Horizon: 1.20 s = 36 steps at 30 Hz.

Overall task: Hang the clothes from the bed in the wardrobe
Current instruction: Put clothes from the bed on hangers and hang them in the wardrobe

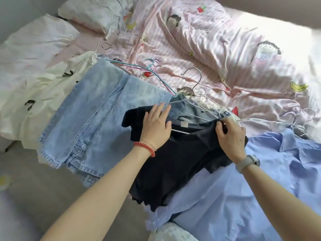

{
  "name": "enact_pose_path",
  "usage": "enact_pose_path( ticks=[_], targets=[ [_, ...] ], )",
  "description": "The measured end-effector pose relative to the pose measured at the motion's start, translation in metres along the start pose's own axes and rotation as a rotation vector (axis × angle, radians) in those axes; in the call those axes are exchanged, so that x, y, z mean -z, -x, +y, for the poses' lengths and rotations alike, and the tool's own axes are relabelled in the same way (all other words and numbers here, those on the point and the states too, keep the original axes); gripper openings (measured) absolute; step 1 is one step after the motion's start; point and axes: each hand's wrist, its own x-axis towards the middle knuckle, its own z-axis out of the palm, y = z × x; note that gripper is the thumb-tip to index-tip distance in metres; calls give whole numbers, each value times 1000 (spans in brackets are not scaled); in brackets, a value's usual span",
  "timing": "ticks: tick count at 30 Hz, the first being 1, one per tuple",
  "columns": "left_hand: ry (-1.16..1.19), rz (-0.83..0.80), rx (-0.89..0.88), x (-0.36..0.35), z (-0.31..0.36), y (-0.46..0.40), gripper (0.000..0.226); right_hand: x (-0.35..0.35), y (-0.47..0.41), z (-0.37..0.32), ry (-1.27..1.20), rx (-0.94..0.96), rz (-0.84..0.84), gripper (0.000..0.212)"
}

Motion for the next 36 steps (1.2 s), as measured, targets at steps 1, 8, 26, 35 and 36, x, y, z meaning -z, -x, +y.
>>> enact_pose_path(
  ticks=[1,8,26,35,36],
  targets=[
    [-5,-54,31,-12,-1,-8,54,-5,-15,9,8,-44,1,20],
    [-190,-490,173,-96,-28,-29,59,-51,-98,64,134,-209,-173,27],
    [-251,-301,174,-85,-58,-2,51,-104,-52,-8,164,29,-360,46],
    [-251,-13,489,-10,-114,164,49,-95,91,-163,83,557,-665,46],
    [-234,32,563,-2,-121,192,48,-94,112,-180,75,615,-714,46]
  ],
)
